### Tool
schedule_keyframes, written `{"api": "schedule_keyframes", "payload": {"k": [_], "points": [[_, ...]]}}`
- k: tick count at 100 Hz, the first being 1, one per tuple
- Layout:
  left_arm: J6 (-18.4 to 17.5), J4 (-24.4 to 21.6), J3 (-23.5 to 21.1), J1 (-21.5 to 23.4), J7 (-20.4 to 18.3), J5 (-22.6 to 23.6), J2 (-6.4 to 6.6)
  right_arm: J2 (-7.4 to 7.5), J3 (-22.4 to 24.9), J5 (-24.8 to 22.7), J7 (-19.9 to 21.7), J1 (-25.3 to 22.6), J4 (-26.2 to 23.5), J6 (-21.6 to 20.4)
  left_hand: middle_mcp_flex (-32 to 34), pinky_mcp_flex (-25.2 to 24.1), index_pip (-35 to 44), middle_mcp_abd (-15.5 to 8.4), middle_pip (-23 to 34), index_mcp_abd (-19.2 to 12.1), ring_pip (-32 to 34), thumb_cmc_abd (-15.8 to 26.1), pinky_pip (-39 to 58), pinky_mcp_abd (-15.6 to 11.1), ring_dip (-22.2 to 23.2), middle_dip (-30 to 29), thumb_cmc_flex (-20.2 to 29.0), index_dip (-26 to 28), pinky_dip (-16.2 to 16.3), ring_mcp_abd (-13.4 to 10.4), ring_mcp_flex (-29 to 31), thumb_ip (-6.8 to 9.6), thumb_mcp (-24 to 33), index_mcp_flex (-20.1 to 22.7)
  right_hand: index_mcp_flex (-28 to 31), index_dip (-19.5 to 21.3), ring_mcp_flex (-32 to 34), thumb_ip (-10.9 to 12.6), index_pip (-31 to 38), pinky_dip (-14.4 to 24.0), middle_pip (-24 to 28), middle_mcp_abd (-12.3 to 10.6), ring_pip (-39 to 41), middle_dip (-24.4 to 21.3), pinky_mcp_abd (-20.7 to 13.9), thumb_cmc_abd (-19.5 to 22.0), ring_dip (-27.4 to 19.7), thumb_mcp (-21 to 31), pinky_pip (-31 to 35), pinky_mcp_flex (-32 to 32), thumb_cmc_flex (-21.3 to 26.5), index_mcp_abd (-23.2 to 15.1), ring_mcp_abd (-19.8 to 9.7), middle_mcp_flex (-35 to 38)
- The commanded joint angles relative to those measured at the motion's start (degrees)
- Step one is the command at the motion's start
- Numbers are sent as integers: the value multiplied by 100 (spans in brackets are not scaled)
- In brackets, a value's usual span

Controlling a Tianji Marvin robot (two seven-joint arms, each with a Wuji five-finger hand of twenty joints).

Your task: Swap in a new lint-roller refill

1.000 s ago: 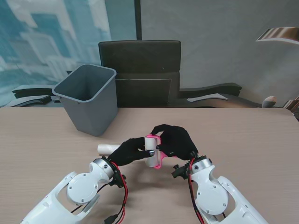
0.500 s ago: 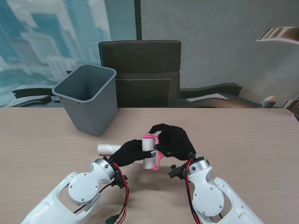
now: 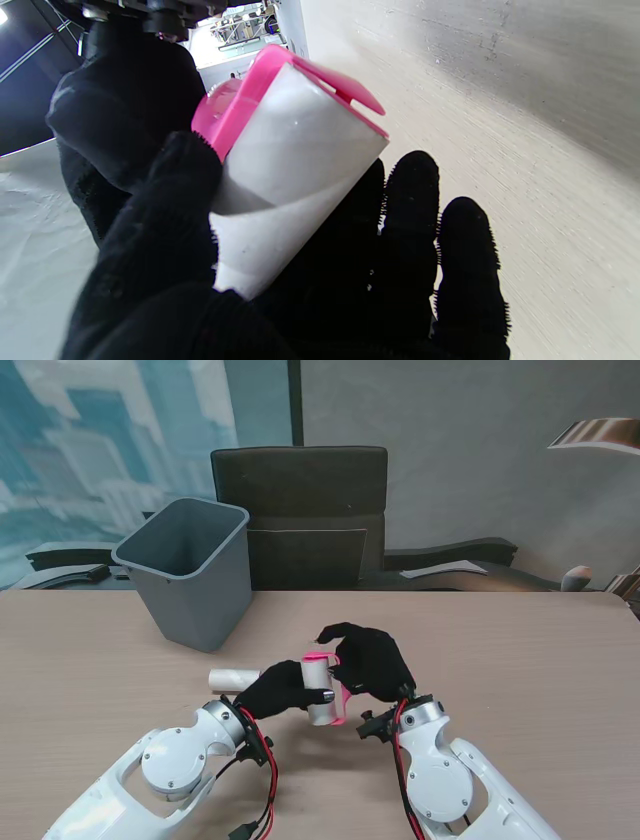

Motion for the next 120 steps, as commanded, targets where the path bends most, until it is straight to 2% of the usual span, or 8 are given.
{"api": "schedule_keyframes", "payload": {"k": [1,8,13,25,32,51,73,120], "points": [[-21,-160,52,71,-54,37,-68,-44,-24,-24,168,21,-4,22,504,60,745,-478,324,-1099,265,125,293,46,73,359,1190,0,-18,-98,283,214,1076,661,-142,-74,-119,582,29,115,-242,-380,-83,-230,-1811,606,-156,1001,-208,3,895,-237,-933,-197],[-34,-173,48,86,8,81,-76,-44,-34,-65,151,32,21,10,516,79,764,-467,348,-1088,305,108,335,39,78,371,1200,-7,-21,-81,297,215,1090,663,-209,-60,-230,653,17,148,-397,-363,-399,-439,-1670,944,-418,604,-470,-150,839,-267,-842,-295],[-68,-172,50,92,74,143,-85,-41,-31,-100,139,36,36,-10,522,92,786,-461,381,-1079,354,100,376,29,87,391,1204,-7,-26,-82,314,218,1105,660,-296,-41,-413,981,-12,749,-517,-326,-620,-554,-1531,1476,-496,-10,-886,-330,541,-284,-780,-452],[-142,-171,56,118,336,457,-113,-42,-18,-157,95,36,61,-72,500,112,903,-437,544,-1065,553,23,497,-22,148,549,1202,33,-69,-75,307,271,1210,591,-828,-690,-942,1708,659,679,-641,-254,-1043,-773,-1112,2662,-536,-1392,-1314,-1091,-158,-308,-688,-911],[-239,-151,50,128,520,728,-128,-31,20,-234,78,17,55,-115,485,121,971,-441,593,-1069,617,0,536,-46,178,621,1189,75,-89,-80,295,308,1276,542,-1015,-910,-1228,1816,913,659,-638,-222,-1213,-902,-951,3006,-623,-1843,-1470,-1499,-558,-292,-596,-1196],[-331,-145,13,154,689,1059,-130,46,221,-617,94,-69,9,-273,474,120,1020,-424,628,-1051,672,-21,578,-51,210,693,1165,109,-115,-64,293,323,1338,496,-1021,-768,-2268,1968,533,555,-793,-287,-1666,-1161,-600,3371,-842,-2583,-2134,-2807,-1151,-393,-457,-1885],[-438,-124,14,155,691,1129,-118,166,519,-1132,208,-130,-8,-587,480,127,1039,-427,638,-1051,691,-26,602,-53,221,716,1154,129,-128,-66,297,320,1355,494,-920,-168,-3461,2258,-306,98,-1157,-412,-2646,-1241,-670,3602,-1368,-3182,-3278,-4040,-1523,-563,-508,-2697],[-1070,-113,14,172,304,901,-9,318,729,-1384,715,277,561,-1258,470,124,1032,-467,623,-1122,681,-4,617,-54,221,733,1125,148,-160,-104,288,284,1351,483,-1689,-190,-4520,2475,-700,-1108,-1875,-695,-4330,-1657,-1164,3146,-2489,-2928,-4911,-5149,-1855,-1083,-989,-3945]]}}
